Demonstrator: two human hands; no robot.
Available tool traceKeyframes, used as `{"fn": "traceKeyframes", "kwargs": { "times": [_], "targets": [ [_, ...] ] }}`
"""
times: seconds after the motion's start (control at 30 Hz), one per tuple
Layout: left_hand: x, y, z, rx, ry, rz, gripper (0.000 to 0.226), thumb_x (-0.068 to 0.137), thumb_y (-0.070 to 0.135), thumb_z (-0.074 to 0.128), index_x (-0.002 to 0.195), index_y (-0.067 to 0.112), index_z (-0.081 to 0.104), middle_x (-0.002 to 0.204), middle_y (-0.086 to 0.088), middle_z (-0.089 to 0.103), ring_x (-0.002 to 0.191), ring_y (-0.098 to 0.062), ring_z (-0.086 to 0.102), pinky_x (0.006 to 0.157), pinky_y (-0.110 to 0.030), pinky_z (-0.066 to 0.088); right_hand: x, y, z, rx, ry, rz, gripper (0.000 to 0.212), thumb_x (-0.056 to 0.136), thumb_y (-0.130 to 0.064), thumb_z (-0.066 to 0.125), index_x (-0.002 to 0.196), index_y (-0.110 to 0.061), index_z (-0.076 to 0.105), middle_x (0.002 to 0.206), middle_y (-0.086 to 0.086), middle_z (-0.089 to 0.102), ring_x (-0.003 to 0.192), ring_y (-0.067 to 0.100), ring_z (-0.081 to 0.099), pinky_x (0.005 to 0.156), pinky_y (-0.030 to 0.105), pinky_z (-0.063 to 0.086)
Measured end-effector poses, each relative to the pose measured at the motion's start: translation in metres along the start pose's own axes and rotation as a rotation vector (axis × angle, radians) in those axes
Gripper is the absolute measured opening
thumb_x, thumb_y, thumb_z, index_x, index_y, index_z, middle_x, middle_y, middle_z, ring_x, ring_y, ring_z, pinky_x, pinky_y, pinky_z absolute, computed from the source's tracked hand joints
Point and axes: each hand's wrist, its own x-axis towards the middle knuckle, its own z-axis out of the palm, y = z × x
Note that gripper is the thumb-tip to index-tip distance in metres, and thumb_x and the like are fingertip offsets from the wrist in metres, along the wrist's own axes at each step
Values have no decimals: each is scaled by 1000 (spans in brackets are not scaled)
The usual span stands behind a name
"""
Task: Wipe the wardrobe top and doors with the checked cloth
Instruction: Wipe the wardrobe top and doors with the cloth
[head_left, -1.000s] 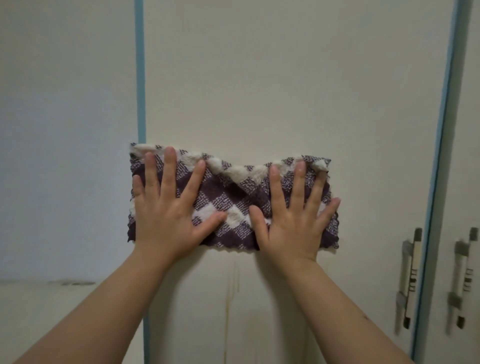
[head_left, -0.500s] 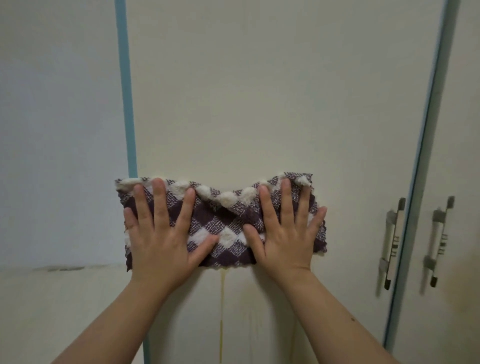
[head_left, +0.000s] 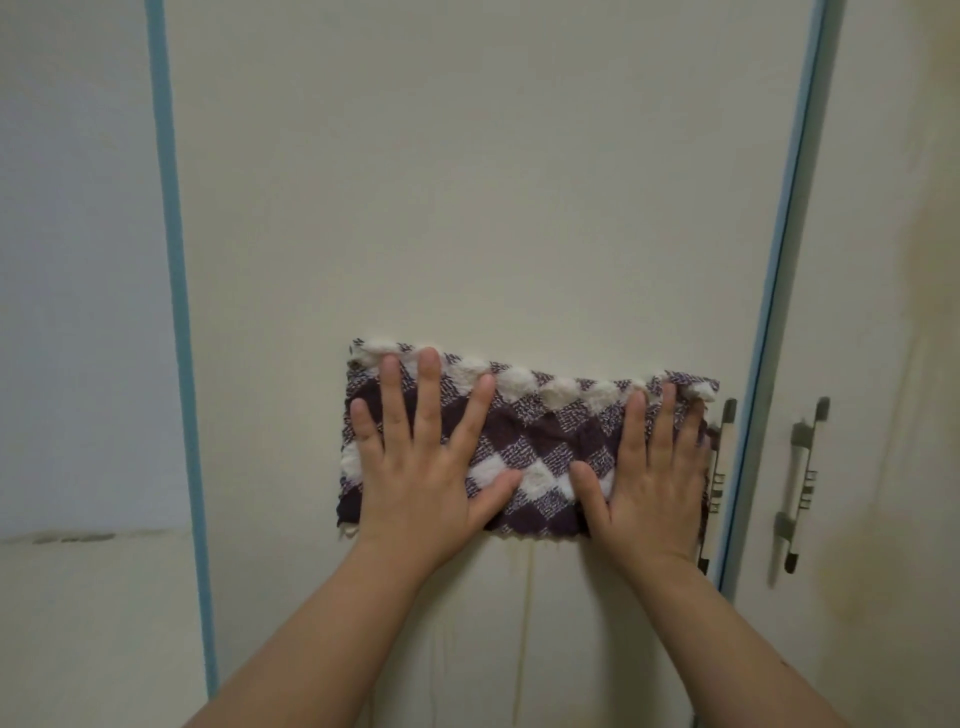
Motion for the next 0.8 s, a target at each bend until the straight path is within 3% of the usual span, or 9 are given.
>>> {"fn": "traceKeyframes", "kwargs": {
  "times": [0.17,0.47,0.8],
  "targets": [
    [-8,9,3,-10,1,10,80,82,73,29,147,30,14,155,-12,-16,141,-37,-10,109,-59,-4,-8,8,1,13,1,-18,77,91,-64,14,149,-19,-9,156,3,-20,144,28,-11,116,44,-2],
    [-56,13,7,18,-48,-8,81,82,73,31,148,30,11,155,-9,-16,142,-34,-11,110,-55,-8,-37,13,9,-10,-25,-74,78,92,-62,18,148,-18,-12,154,6,-23,143,29,-14,115,50,-1],
    [-71,-11,5,27,-35,-10,83,80,74,34,147,33,9,156,-5,-14,143,-31,-9,111,-51,-9,-61,-29,20,132,-10,120,76,90,-64,17,149,-24,-10,154,2,-25,142,32,-15,111,57,-10]
  ]
}}
